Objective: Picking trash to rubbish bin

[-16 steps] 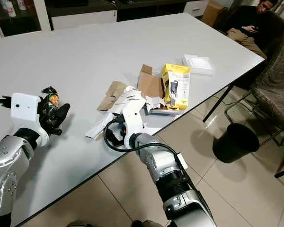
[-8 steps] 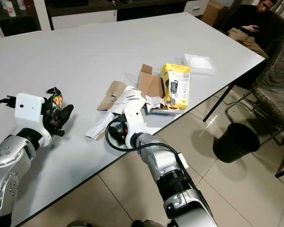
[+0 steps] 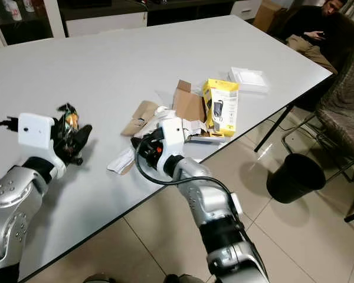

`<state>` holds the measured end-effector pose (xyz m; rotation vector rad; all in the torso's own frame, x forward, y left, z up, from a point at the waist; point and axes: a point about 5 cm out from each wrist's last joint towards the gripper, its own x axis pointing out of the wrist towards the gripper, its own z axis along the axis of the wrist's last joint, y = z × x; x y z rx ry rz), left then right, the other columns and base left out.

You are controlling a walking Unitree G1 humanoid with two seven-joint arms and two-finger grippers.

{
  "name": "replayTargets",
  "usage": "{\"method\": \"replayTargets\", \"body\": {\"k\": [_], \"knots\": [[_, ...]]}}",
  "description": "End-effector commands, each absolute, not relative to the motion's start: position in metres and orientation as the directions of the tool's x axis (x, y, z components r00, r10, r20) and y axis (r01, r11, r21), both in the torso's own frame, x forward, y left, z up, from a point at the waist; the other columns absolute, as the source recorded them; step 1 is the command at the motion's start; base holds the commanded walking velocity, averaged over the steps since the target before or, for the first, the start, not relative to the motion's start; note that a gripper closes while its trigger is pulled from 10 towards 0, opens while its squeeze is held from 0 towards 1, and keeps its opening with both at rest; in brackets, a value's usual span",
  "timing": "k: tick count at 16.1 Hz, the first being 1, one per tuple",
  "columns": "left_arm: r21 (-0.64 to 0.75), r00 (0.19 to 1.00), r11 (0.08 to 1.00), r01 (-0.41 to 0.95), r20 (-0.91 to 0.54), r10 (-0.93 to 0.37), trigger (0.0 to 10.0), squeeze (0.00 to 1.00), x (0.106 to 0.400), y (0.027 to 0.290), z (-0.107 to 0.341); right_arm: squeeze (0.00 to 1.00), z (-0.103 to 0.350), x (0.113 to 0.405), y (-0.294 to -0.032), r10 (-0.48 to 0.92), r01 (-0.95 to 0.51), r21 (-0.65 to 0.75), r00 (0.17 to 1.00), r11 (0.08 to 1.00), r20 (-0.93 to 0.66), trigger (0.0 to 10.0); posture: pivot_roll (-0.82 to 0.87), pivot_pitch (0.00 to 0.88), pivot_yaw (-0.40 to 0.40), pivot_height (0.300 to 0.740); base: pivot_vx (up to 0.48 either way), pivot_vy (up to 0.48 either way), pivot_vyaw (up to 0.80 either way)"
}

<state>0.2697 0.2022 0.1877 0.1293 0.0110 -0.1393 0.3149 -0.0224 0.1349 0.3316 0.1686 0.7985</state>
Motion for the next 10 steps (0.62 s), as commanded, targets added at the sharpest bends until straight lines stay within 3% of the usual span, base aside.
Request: {"method": "replayTargets", "body": {"k": [1, 5, 8, 9, 10], "knots": [[0.116, 0.991, 0.984, 0.132, 0.013, -0.135, 0.0, 0.00, 0.271, 0.200, 0.191, 0.00, 0.138, 0.314, -0.035, 0.726, -0.681, 0.369, 0.687, 0.633, 0.024, 0.0, 0.13, 0.081, -0.172, 0.740, 0.000, 0.000, 0.00], [0.111, 0.992, 0.986, 0.122, 0.024, -0.125, 0.0, 0.00, 0.270, 0.201, 0.190, 0.00, 0.142, 0.302, -0.051, 0.756, -0.726, 0.385, 0.647, 0.570, 0.098, 0.0, 0.13, 0.077, -0.169, 0.740, 0.000, 0.000, 0.00], [0.147, 0.991, 0.982, 0.123, 0.028, -0.128, 0.0, 0.00, 0.270, 0.198, 0.188, 0.00, 0.148, 0.304, -0.054, 0.738, -0.729, 0.323, 0.665, 0.604, 0.119, 0.0, 0.13, 0.076, -0.167, 0.740, 0.000, 0.000, 0.00], [0.168, 0.994, 0.981, 0.101, 0.026, -0.107, 10.0, 0.00, 0.270, 0.198, 0.188, 0.00, 0.150, 0.306, -0.054, 0.730, -0.726, 0.288, 0.674, 0.624, 0.116, 10.0, 0.13, 0.076, -0.167, 0.740, 0.000, 0.000, 0.00], [0.171, 0.995, 0.981, 0.089, 0.027, -0.095, 10.0, 0.00, 0.270, 0.198, 0.187, 0.00, 0.152, 0.309, -0.051, 0.727, -0.727, 0.265, 0.677, 0.634, 0.118, 10.0, 0.13, 0.075, -0.168, 0.740, 0.000, 0.000, 0.00]]}}
